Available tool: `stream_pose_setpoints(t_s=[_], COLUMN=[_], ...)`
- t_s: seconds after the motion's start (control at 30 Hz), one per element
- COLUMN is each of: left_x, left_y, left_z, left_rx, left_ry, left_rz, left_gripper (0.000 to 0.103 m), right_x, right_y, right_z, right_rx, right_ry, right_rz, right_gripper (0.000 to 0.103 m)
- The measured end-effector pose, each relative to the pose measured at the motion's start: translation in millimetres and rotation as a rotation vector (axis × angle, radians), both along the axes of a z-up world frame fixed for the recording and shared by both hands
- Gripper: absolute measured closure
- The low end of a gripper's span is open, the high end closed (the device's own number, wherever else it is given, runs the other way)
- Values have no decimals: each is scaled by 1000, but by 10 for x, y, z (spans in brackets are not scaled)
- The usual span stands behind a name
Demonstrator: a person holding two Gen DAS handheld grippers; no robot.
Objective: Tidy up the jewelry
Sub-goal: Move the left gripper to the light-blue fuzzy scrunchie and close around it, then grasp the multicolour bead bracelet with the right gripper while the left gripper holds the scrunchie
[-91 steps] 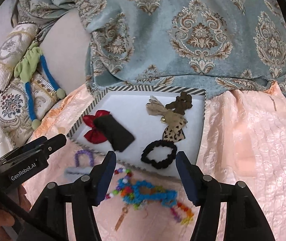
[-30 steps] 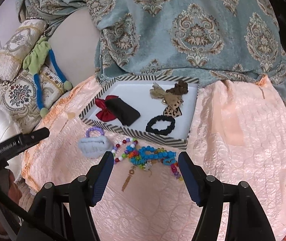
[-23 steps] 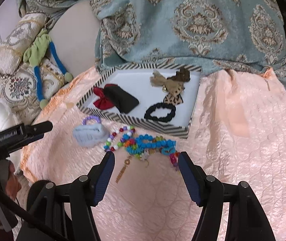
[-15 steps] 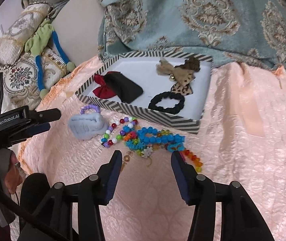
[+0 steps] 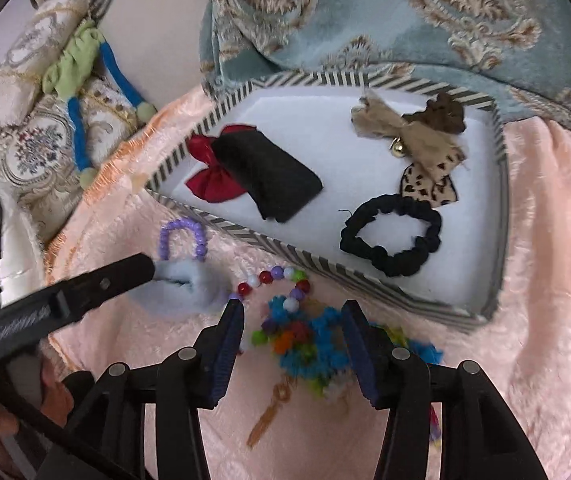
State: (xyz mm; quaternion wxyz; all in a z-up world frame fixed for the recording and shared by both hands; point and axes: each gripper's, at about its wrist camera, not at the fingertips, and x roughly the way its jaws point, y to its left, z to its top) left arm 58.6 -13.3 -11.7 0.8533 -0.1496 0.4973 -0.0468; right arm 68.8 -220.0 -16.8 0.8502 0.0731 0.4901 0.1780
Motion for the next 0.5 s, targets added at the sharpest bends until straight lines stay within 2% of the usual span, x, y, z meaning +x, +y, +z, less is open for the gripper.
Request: stream_pose_setpoints(t_s=[0.13,0.2,0.27,0.33,0.37,0.5], left_x=[42,45,36,4,-16,-84], left_y=[14,28,10,-14,-14,80], left_z=[-84,-95,-80,-47,-33,13], left_rx=[-17,-37,-49,-22,3,-36], left_ry=[15,12,9,3,3,3], left_rz=[-6,-8,-27,-39,-39,-36], left_gripper=[33,47,60,75,87,89], right_x=[140,186,196,163,141,-27], right_y=[63,81,84,96,93,6], right_z=[-126,-172,-186,-157,-136,84], right_rx=[-6,-7,2,-10,-8,53], right_ry=[31,45,47,29,21,-32], right_rz=[8,14,21,27,29,23], right_gripper=[68,83,89,89,93,93])
